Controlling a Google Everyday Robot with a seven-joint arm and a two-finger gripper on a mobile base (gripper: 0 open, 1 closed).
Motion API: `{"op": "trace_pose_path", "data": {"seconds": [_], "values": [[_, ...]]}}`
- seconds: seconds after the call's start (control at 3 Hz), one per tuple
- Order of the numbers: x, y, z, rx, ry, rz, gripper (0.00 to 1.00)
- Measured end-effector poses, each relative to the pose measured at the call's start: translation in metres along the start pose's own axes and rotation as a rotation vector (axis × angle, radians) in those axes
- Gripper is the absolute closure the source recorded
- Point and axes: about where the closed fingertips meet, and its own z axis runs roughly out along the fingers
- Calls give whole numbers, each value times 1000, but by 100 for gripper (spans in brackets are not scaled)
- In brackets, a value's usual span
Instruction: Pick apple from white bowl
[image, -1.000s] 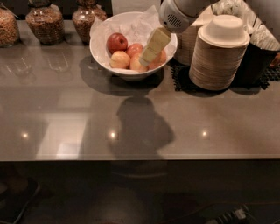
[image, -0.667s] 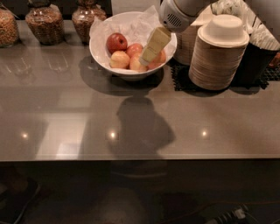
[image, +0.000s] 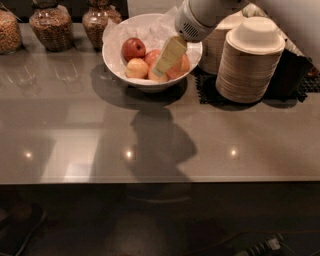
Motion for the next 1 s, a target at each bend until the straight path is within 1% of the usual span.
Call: {"op": "trace_pose_path", "data": {"seconds": [0.33, 0.67, 1.0], "values": [[-1, -8, 13, 37, -27, 28, 0], [5, -13, 26, 54, -19, 68, 11], [19, -19, 36, 63, 15, 120, 17]]}}
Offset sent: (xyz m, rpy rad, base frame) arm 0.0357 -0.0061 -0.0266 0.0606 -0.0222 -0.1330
